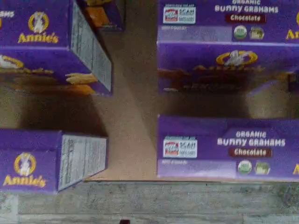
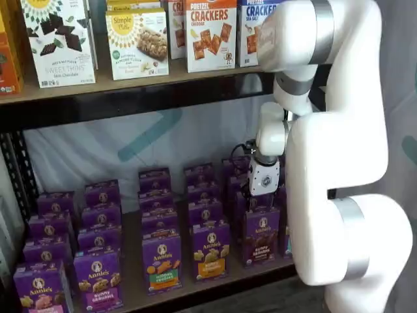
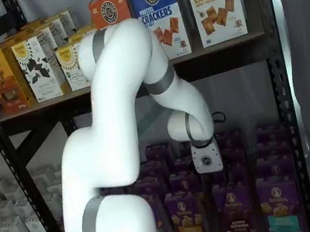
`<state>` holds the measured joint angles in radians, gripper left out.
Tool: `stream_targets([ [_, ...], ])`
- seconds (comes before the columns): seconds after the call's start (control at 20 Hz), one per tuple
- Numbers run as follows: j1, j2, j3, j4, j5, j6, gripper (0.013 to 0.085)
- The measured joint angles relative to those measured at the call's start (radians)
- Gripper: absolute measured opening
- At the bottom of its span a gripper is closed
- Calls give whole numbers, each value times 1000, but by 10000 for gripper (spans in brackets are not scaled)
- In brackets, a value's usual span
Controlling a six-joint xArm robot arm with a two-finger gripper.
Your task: Pick up the purple box with a brown patch in the center, on the bottom shelf, the fifth box from the left
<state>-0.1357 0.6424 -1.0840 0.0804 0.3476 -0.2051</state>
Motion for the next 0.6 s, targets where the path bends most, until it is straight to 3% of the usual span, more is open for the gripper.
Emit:
stream_targets([
  [0.6,-40,127,-157,36,28,-72,850],
])
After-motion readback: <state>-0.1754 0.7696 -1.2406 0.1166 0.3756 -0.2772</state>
